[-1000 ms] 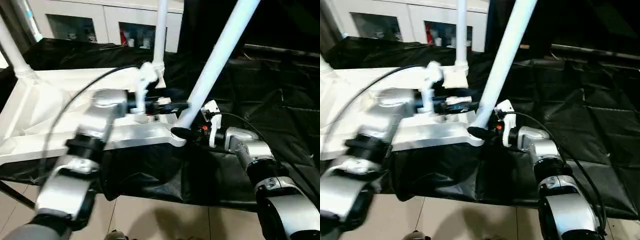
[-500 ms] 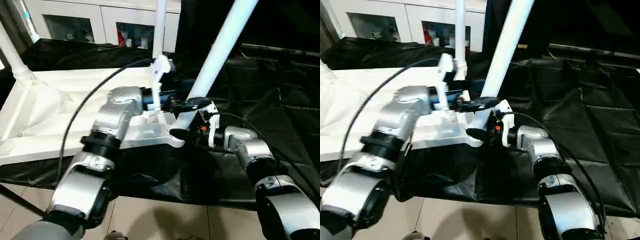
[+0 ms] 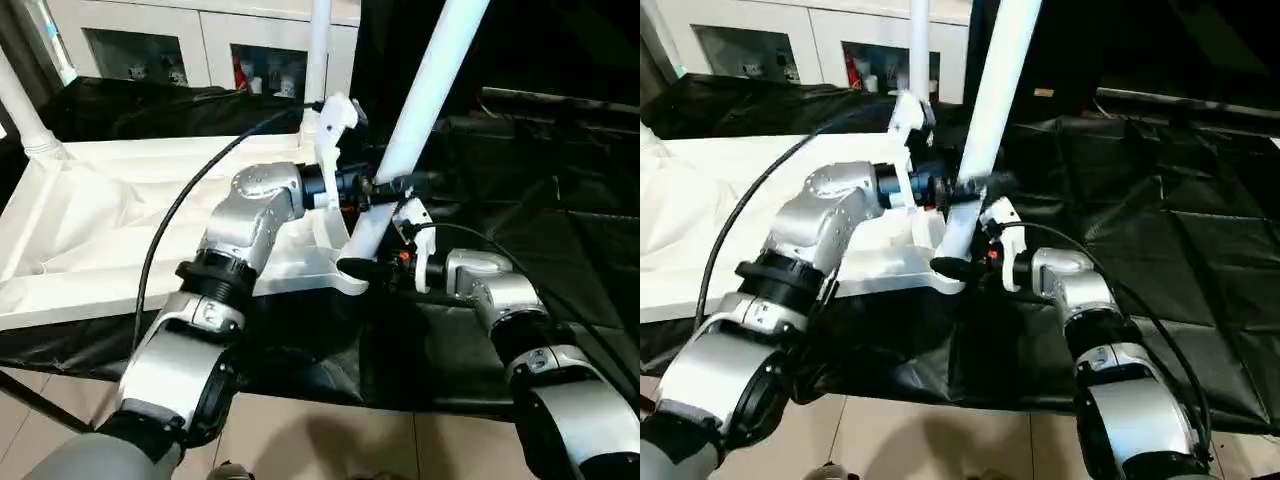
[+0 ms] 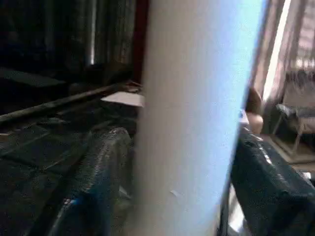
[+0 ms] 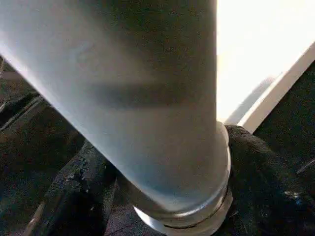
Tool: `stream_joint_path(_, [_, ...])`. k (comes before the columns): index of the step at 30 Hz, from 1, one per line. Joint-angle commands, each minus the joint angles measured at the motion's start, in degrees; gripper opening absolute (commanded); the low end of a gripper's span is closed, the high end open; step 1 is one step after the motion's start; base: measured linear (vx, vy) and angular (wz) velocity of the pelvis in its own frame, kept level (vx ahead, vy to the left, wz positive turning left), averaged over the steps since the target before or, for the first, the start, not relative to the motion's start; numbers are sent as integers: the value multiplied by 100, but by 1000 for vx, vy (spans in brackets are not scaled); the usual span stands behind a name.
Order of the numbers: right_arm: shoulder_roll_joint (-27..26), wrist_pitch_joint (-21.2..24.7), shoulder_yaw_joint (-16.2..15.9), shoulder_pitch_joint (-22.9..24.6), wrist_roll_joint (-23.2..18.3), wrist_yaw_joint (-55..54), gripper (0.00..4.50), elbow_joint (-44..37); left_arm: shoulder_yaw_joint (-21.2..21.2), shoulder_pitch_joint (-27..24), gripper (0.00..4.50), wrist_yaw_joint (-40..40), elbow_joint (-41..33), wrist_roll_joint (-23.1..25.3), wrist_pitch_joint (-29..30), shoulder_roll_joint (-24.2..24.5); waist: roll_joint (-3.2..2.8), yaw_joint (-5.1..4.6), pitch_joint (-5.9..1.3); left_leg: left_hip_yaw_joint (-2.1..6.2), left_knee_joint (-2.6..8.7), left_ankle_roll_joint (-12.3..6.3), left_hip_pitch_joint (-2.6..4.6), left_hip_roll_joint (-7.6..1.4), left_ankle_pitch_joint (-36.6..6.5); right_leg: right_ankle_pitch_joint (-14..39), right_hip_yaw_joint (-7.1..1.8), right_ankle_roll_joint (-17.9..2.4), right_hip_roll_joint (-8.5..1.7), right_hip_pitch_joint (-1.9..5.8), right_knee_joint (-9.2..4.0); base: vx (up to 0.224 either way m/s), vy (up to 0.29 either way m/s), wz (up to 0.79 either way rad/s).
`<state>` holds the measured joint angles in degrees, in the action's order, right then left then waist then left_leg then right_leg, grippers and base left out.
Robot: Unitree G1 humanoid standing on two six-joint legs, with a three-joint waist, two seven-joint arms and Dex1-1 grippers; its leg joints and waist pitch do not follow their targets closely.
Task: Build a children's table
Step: Insert table leg to table base
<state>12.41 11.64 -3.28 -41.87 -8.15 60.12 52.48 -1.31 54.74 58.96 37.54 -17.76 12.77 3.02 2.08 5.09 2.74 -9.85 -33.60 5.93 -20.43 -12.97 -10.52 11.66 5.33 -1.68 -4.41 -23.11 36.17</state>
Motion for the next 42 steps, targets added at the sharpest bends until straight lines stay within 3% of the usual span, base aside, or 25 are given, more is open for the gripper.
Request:
stream_joint_path(1, [-49,103,-206,119,222,-11,281,239,79,165,304,-74,103,-92,105,-26,60,43,-363,-63,298,-497,-29,-33,-492,344,-294,-1401,-353,403,-405,0,0,0])
stream_joint_path(4, [-48,95,-206,130,223,-10,281,234,41,164,257,-69,124,-41,85,-3,58,47,-371,-59,299,-516,-21,-40,-445,304,-295,-1380,-347,397,-397,0,0,0])
stream_joint_path(7, [-43,81,-204,118,222,-11,281,254,-6,145,244,-35,117,23,101,19,53,46,-373,-56,299,-521,-23,-47,-405,140,-295,-1433,-351,400,-380,0,0,0])
stream_joint_path(8, [-44,78,-204,115,222,-14,281,259,-19,140,212,-41,110,41,103,27,54,45,-368,-58,302,-520,-16,-49,-442,162,-295,-1444,-352,395,-388,0,0,0])
stream_joint_path(11, [-49,75,-205,118,223,-26,281,251,-17,135,199,-115,104,34,168,35,56,43,-361,-56,306,-491,-16,-49,-521,269,-298,-1432,-356,401,-398,0,0,0])
stream_joint_path(17, [-48,29,-196,118,256,-123,280,260,-95,229,190,-295,307,163,321,43,59,38,-365,-58,303,-495,-16,-48,-452,136,-300,-1465,-352,401,-382,0,0,0])
stream_joint_path(20, [-82,-50,-80,60,229,-387,280,347,-166,260,189,-345,399,263,293,26,50,39,-347,-59,315,-452,-7,-48,-580,407,-302,-1410,-362,387,-423,0,0,0])
stream_joint_path(23, [-63,-6,18,10,136,-377,350,321,-241,316,188,-396,507,380,254,-2,34,29,-331,-54,332,-373,6,-47,-773,744,-301,-1339,-364,385,-471,0,0,0])
stream_joint_path(27, [66,-11,121,-37,67,-385,377,157,-287,384,186,-446,624,473,199,-22,22,37,-335,-48,341,-308,37,-52,-826,776,-313,-1326,-363,368,-471,0,0,0])
stream_joint_path(35, [377,266,282,-131,-213,47,380,-303,-294,464,184,-460,789,541,146,-32,49,68,-361,-54,304,-474,1,-36,-619,244,-300,-1413,-344,411,-418,0,0,0])
stream_joint_path(42, [720,663,286,-183,-444,578,380,-878,-330,526,184,-490,950,601,103,-36,68,102,-339,-55,310,-461,6,-30,-752,704,-292,-1274,-344,395,-477,0,0,0])
